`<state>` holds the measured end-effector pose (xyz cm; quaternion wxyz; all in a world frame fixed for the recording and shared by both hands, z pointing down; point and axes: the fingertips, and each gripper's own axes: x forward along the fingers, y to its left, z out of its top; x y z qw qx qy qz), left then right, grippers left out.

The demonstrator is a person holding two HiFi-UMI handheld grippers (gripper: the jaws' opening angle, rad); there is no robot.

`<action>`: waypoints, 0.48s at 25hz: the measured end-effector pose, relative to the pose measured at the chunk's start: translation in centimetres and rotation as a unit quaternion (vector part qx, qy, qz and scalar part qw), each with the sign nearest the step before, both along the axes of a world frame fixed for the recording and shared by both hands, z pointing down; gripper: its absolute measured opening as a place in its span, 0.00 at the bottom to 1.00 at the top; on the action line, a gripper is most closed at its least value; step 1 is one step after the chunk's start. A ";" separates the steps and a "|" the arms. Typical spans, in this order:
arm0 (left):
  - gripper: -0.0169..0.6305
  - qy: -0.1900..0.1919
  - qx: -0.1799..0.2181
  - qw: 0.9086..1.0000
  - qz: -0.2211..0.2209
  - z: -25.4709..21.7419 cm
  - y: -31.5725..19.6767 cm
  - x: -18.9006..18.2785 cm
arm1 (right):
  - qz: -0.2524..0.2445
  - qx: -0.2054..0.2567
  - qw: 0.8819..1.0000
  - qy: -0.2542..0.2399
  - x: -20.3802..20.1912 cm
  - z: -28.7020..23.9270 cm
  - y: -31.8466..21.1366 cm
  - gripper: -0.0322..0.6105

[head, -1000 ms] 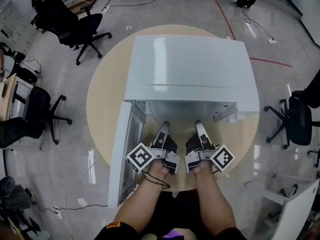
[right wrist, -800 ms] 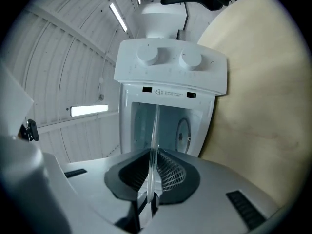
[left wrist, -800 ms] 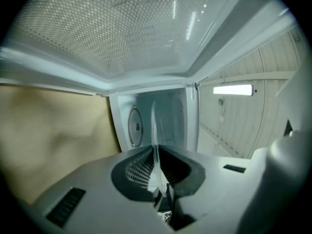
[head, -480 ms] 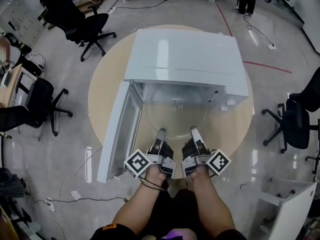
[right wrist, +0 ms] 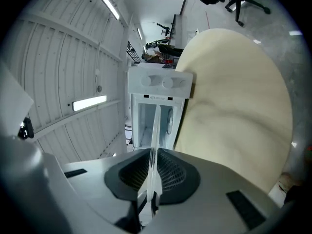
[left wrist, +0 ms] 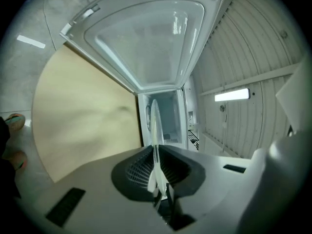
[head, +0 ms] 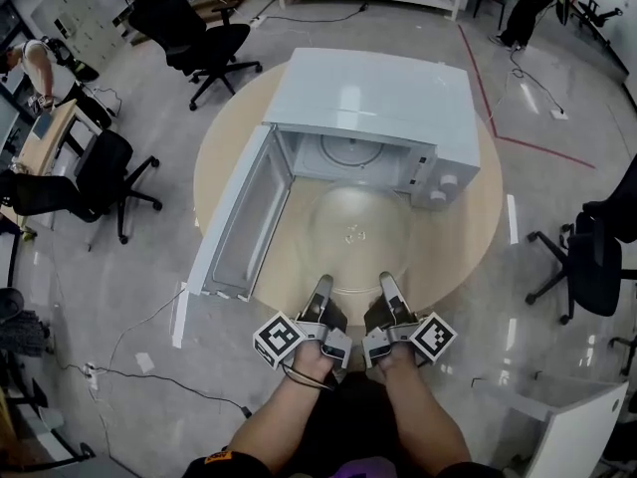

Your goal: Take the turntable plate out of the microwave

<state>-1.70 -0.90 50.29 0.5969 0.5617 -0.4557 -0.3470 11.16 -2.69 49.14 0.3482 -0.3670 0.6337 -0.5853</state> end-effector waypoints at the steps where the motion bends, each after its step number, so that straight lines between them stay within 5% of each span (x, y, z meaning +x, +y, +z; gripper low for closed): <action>1: 0.14 0.000 -0.002 1.000 0.000 0.2 0.8 0.1 | -0.002 -0.002 1.000 0.002 0.1 0.2 0.7 0.11; 12: 0.14 0.004 -0.047 0.999 0.023 4.8 4.9 -0.5 | 0.017 -0.053 0.998 0.020 -0.3 5.1 5.5 0.11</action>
